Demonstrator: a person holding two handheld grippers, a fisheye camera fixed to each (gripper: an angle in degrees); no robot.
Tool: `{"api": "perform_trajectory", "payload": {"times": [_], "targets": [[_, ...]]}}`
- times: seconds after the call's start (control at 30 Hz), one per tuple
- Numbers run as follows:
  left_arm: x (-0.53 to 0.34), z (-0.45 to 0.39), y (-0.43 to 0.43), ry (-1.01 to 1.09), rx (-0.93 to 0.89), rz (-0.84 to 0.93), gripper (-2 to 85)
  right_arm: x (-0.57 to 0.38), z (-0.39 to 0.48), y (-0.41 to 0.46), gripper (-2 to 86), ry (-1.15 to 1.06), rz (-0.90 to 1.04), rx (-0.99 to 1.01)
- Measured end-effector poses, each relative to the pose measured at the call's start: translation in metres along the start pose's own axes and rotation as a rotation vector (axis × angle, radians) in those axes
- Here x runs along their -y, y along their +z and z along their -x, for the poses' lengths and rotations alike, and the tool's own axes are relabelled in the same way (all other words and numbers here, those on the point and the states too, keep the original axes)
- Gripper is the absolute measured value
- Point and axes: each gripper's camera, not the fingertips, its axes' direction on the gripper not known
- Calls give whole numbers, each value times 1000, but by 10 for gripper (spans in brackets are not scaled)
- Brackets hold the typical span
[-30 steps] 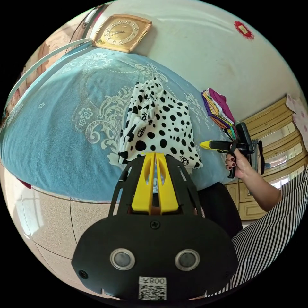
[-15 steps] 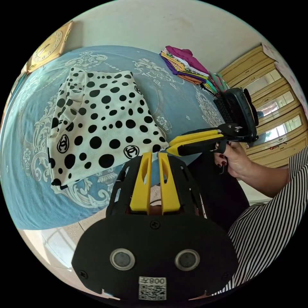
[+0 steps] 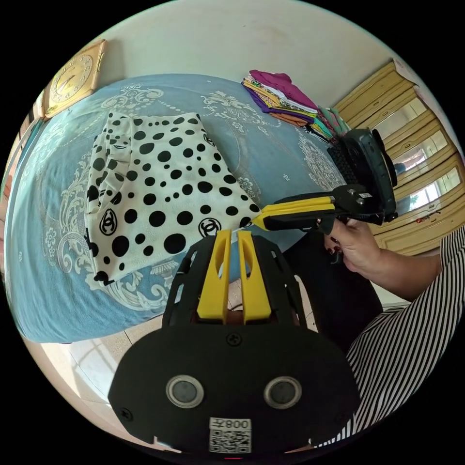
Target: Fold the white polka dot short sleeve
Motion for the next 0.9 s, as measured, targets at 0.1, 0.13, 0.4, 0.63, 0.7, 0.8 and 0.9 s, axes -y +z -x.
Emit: {"api": "perform_trajectory", "payload": {"times": [0.1, 0.13, 0.4, 0.63, 0.7, 0.8, 0.9], "targets": [[-6, -14, 12, 32, 29, -11, 36, -3, 6, 4, 24, 2, 15, -16], [-8, -20, 18, 51, 39, -11, 39, -3, 8, 4, 24, -3, 17, -23], [-20, -71, 61, 271, 185, 29, 80, -8, 34, -23, 23, -79, 45, -65], [-41, -112, 94, 424, 411, 69, 74, -4, 17, -57, 24, -23, 56, 96], [-45, -118, 99, 432, 474, 60, 56, -4, 12, -65, 25, -10, 62, 132], [-49, -123, 101, 424, 490, 57, 38, -4, 4, -75, 25, 3, 68, 166], [-50, -121, 96, 387, 458, 51, 30, -6, -10, -87, 27, 17, 69, 211]]}}
